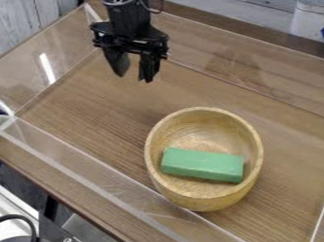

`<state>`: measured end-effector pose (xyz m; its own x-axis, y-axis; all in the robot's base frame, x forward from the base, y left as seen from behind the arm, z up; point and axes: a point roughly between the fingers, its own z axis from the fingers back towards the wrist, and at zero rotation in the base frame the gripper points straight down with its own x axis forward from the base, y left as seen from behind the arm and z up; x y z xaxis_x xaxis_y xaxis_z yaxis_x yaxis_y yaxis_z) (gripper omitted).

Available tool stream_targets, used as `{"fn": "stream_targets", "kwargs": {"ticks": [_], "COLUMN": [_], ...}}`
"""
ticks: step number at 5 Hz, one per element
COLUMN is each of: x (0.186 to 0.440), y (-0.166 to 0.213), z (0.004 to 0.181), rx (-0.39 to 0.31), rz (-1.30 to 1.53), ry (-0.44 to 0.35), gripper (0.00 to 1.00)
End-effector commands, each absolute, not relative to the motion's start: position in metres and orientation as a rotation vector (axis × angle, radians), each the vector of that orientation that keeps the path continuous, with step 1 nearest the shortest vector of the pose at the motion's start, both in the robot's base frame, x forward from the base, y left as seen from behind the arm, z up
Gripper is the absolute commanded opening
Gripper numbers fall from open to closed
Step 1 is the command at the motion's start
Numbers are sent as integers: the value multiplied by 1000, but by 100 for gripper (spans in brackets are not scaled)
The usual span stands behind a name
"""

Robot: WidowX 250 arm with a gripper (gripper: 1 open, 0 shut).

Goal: Put the green block in the brown bowl

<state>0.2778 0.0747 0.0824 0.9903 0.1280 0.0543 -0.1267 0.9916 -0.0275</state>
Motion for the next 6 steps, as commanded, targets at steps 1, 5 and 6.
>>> {"fn": "stream_targets", "kwargs": {"ticks": [1,5,6], "x": [299,272,275], "y": [80,80,88], "z": [95,141,124], "rx": [-2,-63,-58], "rz": [147,216,185], "ry": [-127,-79,-44], "gripper": [100,100,100]}}
